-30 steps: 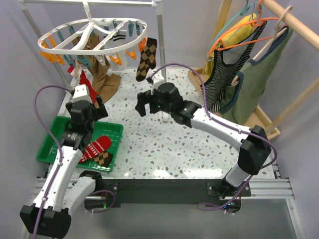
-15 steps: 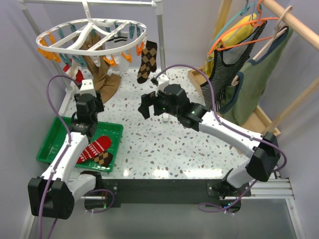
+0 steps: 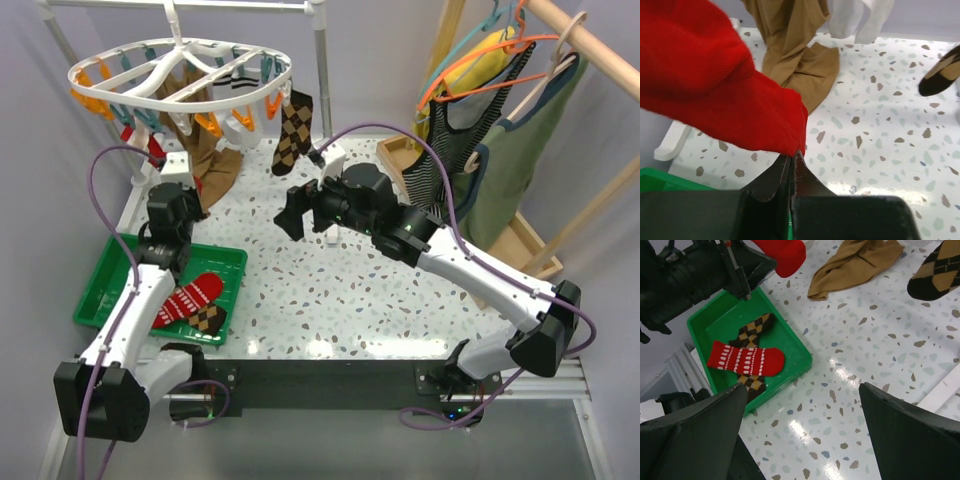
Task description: Remove the socks clipped to the hanger
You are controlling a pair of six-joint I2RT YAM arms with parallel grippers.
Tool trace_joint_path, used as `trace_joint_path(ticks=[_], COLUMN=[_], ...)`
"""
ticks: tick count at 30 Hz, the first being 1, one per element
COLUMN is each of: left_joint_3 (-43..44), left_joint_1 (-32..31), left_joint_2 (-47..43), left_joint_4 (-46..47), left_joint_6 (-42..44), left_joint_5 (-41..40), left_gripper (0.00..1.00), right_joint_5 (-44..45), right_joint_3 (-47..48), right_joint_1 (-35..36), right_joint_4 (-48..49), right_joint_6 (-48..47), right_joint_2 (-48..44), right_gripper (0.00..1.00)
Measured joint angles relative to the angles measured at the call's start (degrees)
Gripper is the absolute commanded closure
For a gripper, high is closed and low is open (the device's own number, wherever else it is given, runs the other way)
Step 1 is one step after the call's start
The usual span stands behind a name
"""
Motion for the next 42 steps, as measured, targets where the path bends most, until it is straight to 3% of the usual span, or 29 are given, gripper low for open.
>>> trace_joint_path(ticks=[12, 18, 28, 35, 39, 41, 42], left_joint_3=[0.7, 1.2, 2.7, 3.4, 3.4, 3.5, 3.5], left_joint_1=[0.0, 0.0, 0.0, 0.0, 0.0, 0.0, 0.0], left_joint_2=[-10.6, -13.9, -18.5, -20.6, -20.9, -20.9, -20.9], left_joint_4=[-8.1, -11.5, -16.7, -18.5, -19.4, -19.8, -19.8], left_joint_6=[-10.6, -16.8, -21.8, -23.0, -23.3, -23.3, -23.4], left_joint_5=[18.0, 25.8, 31.6, 33.6, 34.1, 34.3, 34.4], left_gripper=[1.00, 1.00, 1.00, 1.00, 1.00, 1.00, 1.00], right_joint_5=[-2.3, -6.7, -13.3, -15.5, -16.8, -17.2, -18.0], right_joint_3=[0.9, -1.0, 1.8, 7.9, 8.5, 8.5, 8.8], right_joint_1=[2.4, 2.6, 2.6, 2.6, 2.6, 2.6, 2.6], right_joint_4=[-0.5, 6.5, 12.8, 14.1, 15.6, 15.8, 15.9], right_joint_6=[1.2, 1.6, 0.4, -2.6, -2.9, -3.0, -2.8], right_joint_2=[2.8, 6.7, 17.2, 19.5, 19.5, 19.7, 20.1], right_gripper=[0.02, 0.04, 0.08, 0.22, 0.44, 0.48, 0.57])
